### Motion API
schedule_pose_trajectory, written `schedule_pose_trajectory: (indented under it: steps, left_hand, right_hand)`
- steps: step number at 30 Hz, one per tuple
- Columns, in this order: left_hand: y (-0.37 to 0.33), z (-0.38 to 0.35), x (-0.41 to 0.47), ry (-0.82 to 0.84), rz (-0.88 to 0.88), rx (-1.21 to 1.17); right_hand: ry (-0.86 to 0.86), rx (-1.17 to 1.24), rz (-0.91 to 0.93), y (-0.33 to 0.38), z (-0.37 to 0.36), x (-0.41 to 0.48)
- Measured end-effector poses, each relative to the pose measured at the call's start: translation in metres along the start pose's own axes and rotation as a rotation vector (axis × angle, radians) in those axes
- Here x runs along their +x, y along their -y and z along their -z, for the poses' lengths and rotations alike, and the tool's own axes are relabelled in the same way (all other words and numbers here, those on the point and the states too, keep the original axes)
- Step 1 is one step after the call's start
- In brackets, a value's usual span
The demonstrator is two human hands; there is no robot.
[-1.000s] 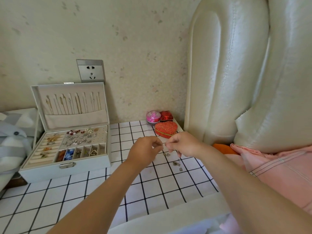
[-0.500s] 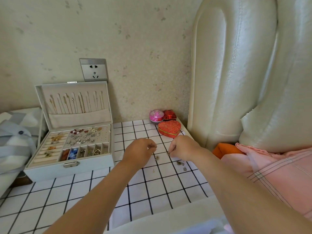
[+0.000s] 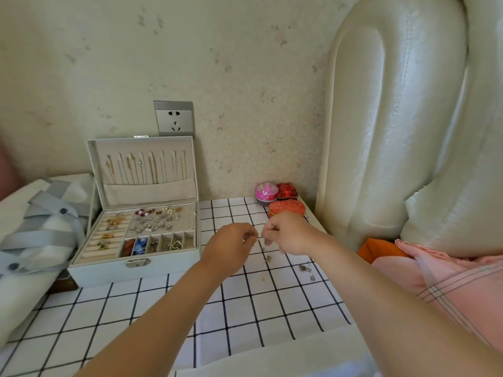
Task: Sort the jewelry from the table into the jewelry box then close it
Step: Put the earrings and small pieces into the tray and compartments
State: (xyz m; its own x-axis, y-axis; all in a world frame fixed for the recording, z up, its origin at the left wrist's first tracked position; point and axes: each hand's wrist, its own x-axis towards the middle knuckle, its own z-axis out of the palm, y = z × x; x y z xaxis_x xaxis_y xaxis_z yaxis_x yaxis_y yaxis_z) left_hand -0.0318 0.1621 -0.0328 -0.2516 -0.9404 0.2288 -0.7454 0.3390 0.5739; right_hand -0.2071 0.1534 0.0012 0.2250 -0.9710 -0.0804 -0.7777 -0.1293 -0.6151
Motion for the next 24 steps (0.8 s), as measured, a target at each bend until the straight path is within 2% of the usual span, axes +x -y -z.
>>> schedule_pose_trajectory:
  steps: [5, 9, 17, 24]
  left_hand:
    - [0.012, 0.032, -0.012, -0.173, -0.07, -0.115]
    - [0.032, 0.068, -0.018, -0.249, -0.043, -0.112]
    - [0.08, 0.126, -0.039, -0.227, 0.067, -0.092]
    - [0.106, 0.145, -0.04, -0.144, 0.147, -0.264]
  right_hand:
    - [-0.093, 0.179, 0.08, 0.043, -0.002, 0.009]
    - [-0.071, 0.327, 0.097, 0.079, -0.011, 0.017]
    - [-0.016, 0.295, 0.184, 0.13, -0.047, 0.039]
    - [-0.008, 0.166, 0.221, 0.143, -0.075, 0.05]
